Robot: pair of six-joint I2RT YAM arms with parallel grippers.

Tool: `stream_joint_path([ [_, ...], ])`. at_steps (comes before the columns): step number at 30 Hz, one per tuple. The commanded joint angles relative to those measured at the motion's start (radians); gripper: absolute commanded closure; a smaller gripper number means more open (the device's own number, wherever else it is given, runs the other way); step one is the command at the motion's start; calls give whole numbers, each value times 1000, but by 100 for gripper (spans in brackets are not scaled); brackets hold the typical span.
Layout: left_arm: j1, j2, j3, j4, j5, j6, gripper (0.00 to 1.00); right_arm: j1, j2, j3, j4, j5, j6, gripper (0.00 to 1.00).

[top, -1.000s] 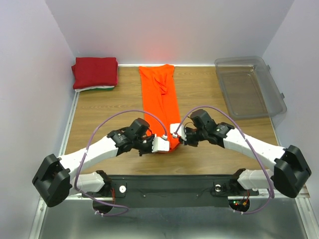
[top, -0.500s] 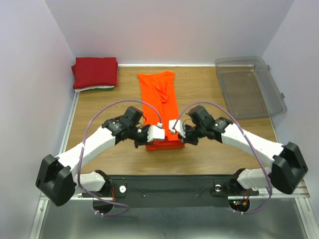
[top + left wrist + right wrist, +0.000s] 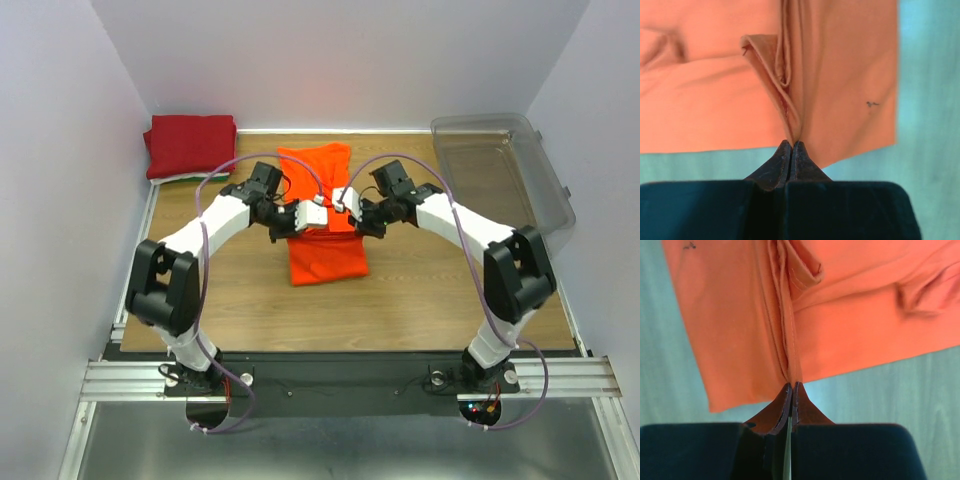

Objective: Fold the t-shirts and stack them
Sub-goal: Fold the tshirt

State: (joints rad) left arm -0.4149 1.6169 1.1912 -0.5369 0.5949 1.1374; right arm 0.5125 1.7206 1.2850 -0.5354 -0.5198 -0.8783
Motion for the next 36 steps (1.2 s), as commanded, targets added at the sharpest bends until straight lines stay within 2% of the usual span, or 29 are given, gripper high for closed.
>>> stream_joint_path([
  [1,54,104,151,-58,16,104,100,-46,97,135,26,-36,-50,99],
  [7,117,285,303,-61,-6,145,100,-89,273,305,31,-42,-51,99],
  [13,145,408,432,-44,-23,130,96,-100,364,384,37,-31,-42,99],
  [16,151,442,479,-25,-41,110,80,-103,378,398,57,-3,-22,87],
  [17,153,448,488,-15,-44,92,71,-101,376,398,67,7,-10,80],
  [19,160,449,505,12,-58,64,64,-104,367,395,101,43,25,78],
  [21,166,439,505,50,-64,24,51,-111,358,395,126,73,67,63],
  [22,171,423,507,58,-70,10,49,-112,346,398,129,82,84,54],
  [23,174,414,505,64,-69,-10,37,-114,335,398,130,95,110,49],
  [26,189,335,458,68,-38,-59,37,-117,248,338,130,93,127,51],
  [29,183,191,302,72,20,-59,38,-114,122,203,127,18,143,55],
  [30,176,122,209,80,28,-59,39,-97,96,165,117,1,157,59],
  [36,87,-47,-126,129,17,-41,41,30,-47,-99,110,7,102,63],
])
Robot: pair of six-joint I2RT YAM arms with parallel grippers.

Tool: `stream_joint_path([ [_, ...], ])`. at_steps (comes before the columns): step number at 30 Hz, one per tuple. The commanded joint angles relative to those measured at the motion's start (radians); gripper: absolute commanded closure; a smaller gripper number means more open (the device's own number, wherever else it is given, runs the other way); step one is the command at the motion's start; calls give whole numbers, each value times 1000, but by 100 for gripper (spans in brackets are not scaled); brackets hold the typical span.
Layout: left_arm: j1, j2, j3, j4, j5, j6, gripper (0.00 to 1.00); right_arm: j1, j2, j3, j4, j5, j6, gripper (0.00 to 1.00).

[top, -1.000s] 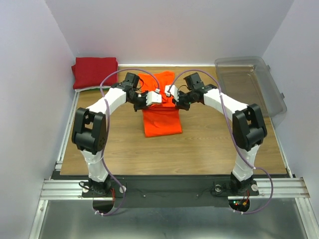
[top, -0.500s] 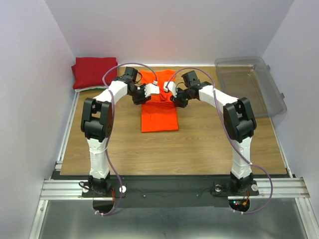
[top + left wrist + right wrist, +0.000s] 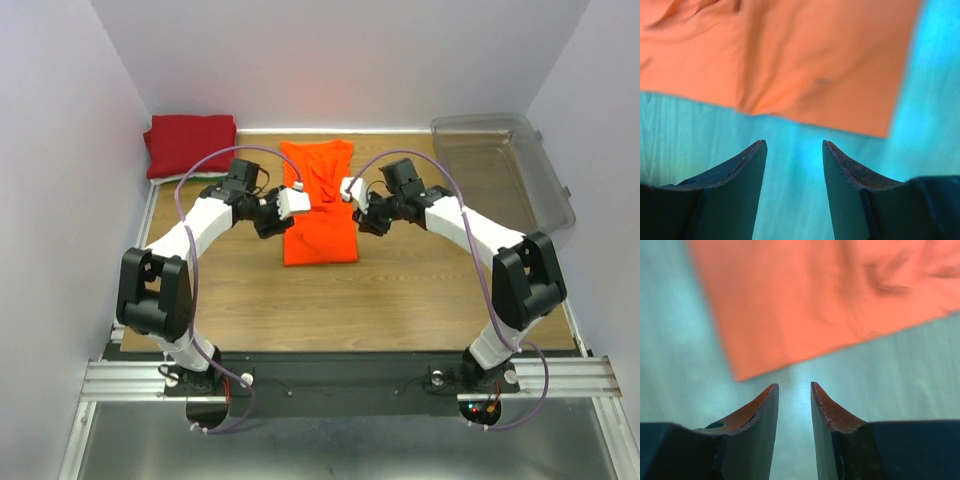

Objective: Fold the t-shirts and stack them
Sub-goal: Fold the tshirt

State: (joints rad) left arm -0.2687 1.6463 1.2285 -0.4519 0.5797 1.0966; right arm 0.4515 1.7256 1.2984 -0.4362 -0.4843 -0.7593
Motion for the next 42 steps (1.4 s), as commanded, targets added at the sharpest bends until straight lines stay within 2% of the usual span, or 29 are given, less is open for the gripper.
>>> stream_joint_path([
  [1,-75,-113,-200,61,25,0,41,105,-55,-135,13,-25,-26,63],
  [3,-127,-156,-296,113,-4,-1,40,137,-55,-175,37,-4,-44,63],
  [8,-193,-181,-386,215,-66,-21,38,153,-11,-192,99,18,-70,62],
  [17,-196,-100,-388,282,-113,9,38,164,37,-232,189,18,-95,62],
  [23,-195,-31,-370,285,-132,16,42,170,69,-248,214,13,-110,63],
  [25,-196,-4,-359,279,-130,11,46,170,87,-260,220,26,-121,64],
  [27,-195,7,-350,265,-121,11,57,170,94,-269,231,41,-126,68],
  [28,-195,9,-348,262,-119,9,62,170,97,-271,232,44,-127,72],
  [29,-195,9,-347,257,-116,8,73,170,101,-271,232,49,-126,82],
  [32,-175,-12,-307,184,-72,2,96,168,83,-252,229,75,-66,100],
  [33,-164,-31,-288,161,-54,-6,99,168,69,-246,229,82,-46,99],
  [37,-112,-62,-172,44,8,-10,100,144,-6,-196,212,75,57,99],
  [42,-106,-109,-97,-24,19,-9,100,127,-64,-133,148,73,80,99],
])
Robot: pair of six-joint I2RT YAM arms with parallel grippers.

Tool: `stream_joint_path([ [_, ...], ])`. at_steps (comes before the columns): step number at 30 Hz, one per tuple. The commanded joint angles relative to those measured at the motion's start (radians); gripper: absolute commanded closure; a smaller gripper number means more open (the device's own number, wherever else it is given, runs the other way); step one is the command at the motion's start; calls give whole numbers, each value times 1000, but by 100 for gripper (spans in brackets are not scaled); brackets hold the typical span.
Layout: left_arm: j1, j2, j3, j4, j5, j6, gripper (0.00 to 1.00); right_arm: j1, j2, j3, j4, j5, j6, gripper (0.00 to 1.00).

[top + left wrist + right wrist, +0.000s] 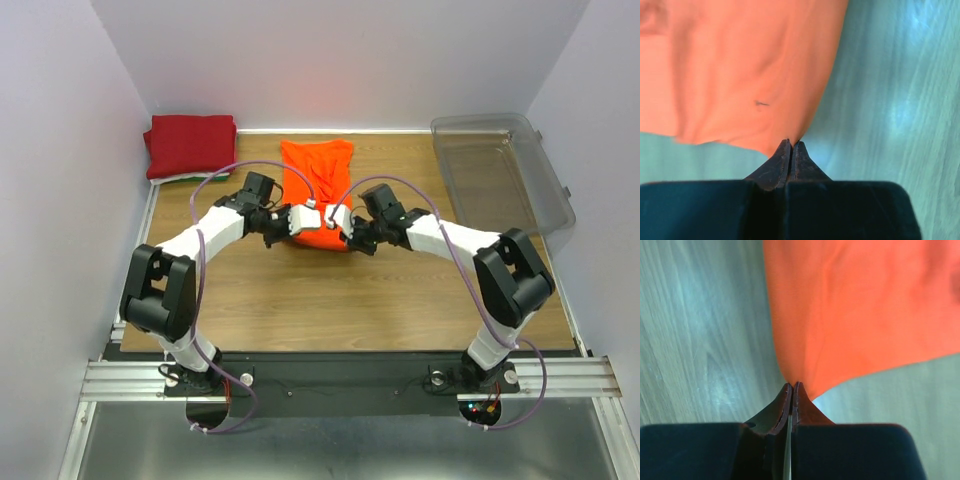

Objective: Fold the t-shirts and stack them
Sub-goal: Fold the tshirt

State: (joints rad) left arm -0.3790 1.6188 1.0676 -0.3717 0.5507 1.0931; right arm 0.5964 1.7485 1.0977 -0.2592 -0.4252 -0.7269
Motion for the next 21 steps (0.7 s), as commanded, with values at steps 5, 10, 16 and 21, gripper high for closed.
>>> stream_joint_path([
  [5,-6,-149,72,-243,57,34,100,-17,-171,105,-169,-29,72,99],
  [10,-101,-299,-26,-398,77,70,100,5,-296,48,-311,-92,122,99],
  [16,-196,-477,-106,-524,164,13,100,146,-529,-53,-449,-126,188,100],
  [21,-222,-553,-77,-633,140,25,100,172,-601,-29,-485,-98,247,100],
])
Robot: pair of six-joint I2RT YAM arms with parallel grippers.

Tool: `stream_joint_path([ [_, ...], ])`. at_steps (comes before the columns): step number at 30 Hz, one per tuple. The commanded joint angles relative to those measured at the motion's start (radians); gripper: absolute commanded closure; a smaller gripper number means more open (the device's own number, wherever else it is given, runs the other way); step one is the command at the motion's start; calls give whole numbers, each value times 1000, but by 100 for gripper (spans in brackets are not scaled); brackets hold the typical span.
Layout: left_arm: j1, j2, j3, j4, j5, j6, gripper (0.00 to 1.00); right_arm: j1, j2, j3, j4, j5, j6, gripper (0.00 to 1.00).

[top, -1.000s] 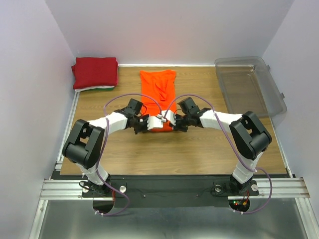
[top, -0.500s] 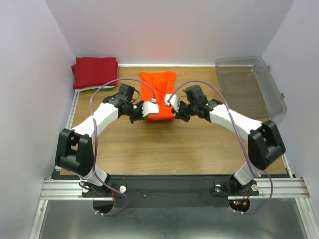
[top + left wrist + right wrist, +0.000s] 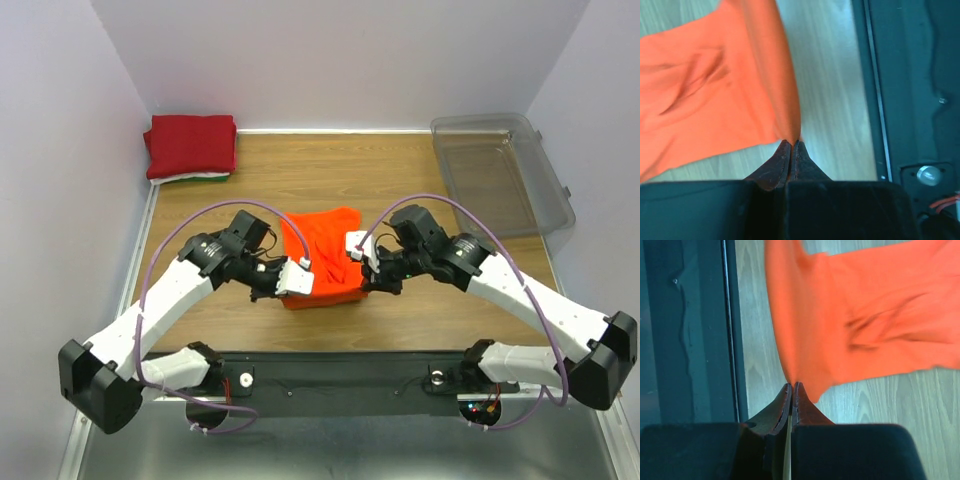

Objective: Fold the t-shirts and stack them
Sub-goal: Fold the tshirt

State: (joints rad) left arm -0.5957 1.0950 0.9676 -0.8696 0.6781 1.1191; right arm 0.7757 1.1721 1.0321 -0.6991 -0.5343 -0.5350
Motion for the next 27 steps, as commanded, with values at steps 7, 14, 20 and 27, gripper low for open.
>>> stream_joint_path([
  [7,11,118,186,-117,-97,-25,100,-99,109,152,-79,-10,-74,99],
  [14,204,417,416,-68,-69,103,100,-297,386,331,-80,-108,-243,99],
  [20,287,798,707,-78,-48,127,94,-365,708,492,-77,-141,-329,99],
  [27,303,1068,882,-33,-25,47,88,-434,991,683,-66,-139,-332,99],
])
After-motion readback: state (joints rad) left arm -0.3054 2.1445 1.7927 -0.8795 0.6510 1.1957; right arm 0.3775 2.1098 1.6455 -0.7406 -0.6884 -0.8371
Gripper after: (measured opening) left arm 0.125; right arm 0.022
